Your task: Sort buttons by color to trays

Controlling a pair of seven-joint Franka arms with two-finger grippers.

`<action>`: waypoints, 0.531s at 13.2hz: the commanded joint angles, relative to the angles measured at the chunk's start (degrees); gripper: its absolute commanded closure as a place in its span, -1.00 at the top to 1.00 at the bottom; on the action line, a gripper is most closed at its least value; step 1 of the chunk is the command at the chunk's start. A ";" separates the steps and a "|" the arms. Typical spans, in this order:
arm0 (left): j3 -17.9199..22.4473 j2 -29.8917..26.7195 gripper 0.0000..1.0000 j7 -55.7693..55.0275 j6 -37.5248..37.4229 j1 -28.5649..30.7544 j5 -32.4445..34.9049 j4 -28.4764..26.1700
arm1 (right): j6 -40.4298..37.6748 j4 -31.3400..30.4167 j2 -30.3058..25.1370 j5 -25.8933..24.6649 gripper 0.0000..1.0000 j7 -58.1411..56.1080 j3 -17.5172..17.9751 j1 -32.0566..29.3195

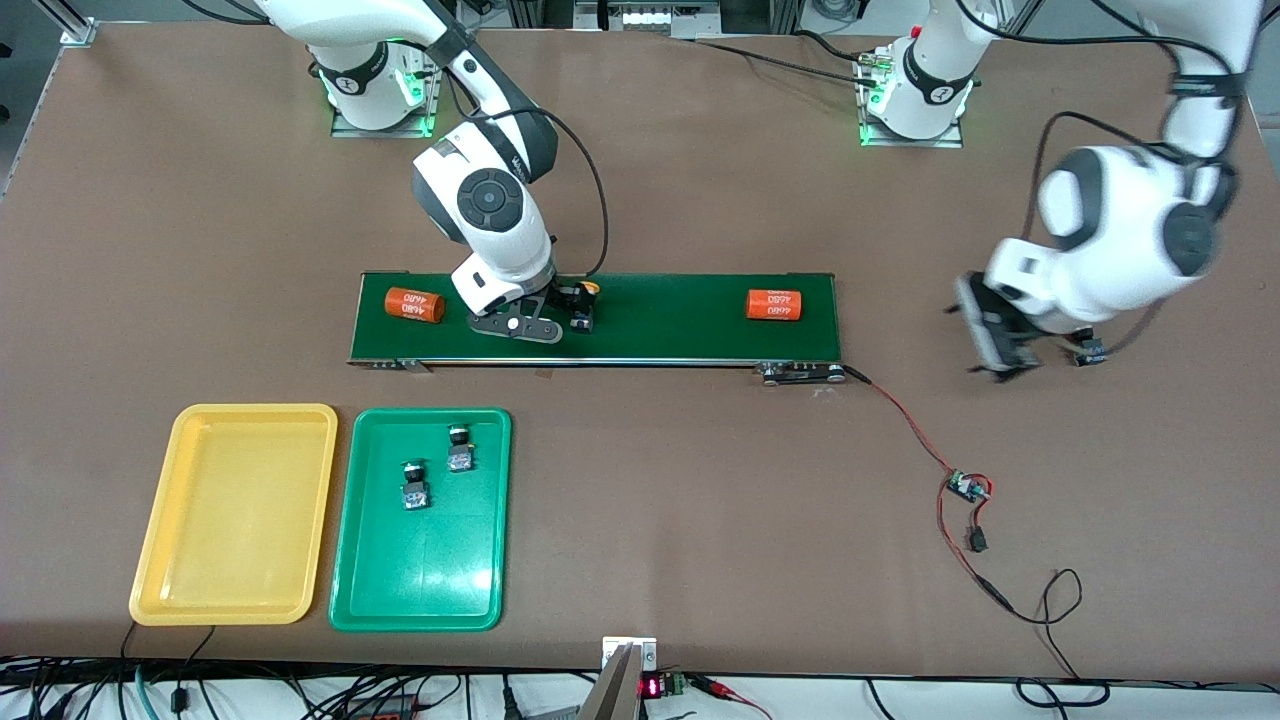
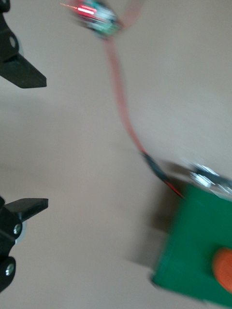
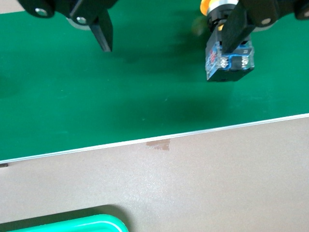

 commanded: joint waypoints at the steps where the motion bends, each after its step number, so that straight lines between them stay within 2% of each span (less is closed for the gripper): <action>1: 5.48 1.36 1.00 -5.40 1.37 1.06 -0.62 -0.31 | -1.08 1.33 -0.10 -0.53 1.00 1.22 -0.01 0.23; 4: 7.43 1.54 1.00 -14.91 1.46 3.52 -0.62 -0.31 | -0.81 1.68 0.07 -0.35 1.00 1.22 -0.01 0.31; 7: 8.93 4.25 1.00 -18.00 9.51 6.24 -0.53 -0.31 | -0.64 2.30 0.86 -0.70 0.94 1.22 -0.01 0.49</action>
